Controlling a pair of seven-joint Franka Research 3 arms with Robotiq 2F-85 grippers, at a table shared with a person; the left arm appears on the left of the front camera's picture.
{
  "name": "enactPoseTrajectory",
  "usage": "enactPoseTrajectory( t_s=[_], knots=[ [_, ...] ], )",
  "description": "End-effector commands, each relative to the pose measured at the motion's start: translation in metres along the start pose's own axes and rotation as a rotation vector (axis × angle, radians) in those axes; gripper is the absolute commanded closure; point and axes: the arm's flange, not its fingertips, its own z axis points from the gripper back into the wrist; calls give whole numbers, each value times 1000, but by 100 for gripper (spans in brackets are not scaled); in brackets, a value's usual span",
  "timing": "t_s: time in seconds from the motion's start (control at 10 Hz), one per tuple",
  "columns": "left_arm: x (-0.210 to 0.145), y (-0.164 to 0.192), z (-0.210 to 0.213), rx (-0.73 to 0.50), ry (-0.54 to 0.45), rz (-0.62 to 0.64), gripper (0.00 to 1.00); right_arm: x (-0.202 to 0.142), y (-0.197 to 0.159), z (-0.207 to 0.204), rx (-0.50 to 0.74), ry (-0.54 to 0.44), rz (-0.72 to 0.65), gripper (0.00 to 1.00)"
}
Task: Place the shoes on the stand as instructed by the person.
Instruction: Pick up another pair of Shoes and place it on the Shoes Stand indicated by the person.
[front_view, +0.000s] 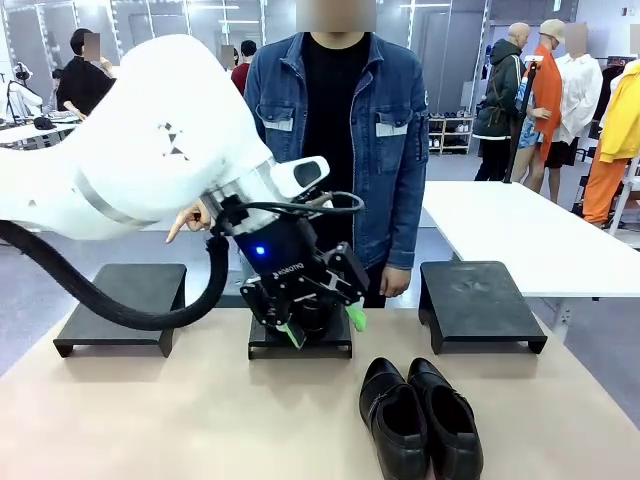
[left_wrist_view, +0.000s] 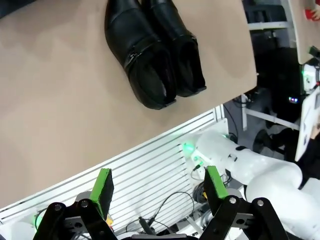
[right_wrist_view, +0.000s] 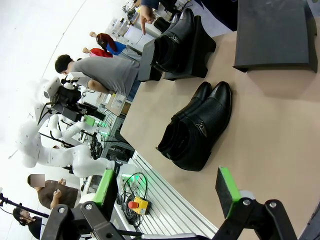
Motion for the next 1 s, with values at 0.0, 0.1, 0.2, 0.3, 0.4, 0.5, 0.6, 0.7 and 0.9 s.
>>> enactPoseTrajectory(
  t_s=[0.0,0.1,0.2,0.3,0.4,0.5,0.6,0.7,0.9],
  knots=[
    [6,-7,4,31,-40,17,8,0,1,2,9,-8,8,0],
    [3,-4,8,24,-40,28,8,0,1,2,9,-8,8,0],
    [1,0,11,-7,-19,28,8,0,1,2,9,-8,8,0],
    [2,-2,1,16,-13,9,8,0,1,2,9,-8,8,0],
    [2,-2,1,16,-13,9,8,0,1,2,9,-8,8,0],
    [2,-2,1,16,-13,9,8,0,1,2,9,-8,8,0],
    [2,-2,1,16,-13,9,8,0,1,2,9,-8,8,0],
    [2,-2,1,16,-13,9,8,0,1,2,9,-8,8,0],
    [3,-22,-11,106,45,87,8,0,1,2,9,-8,8,0]
  ],
)
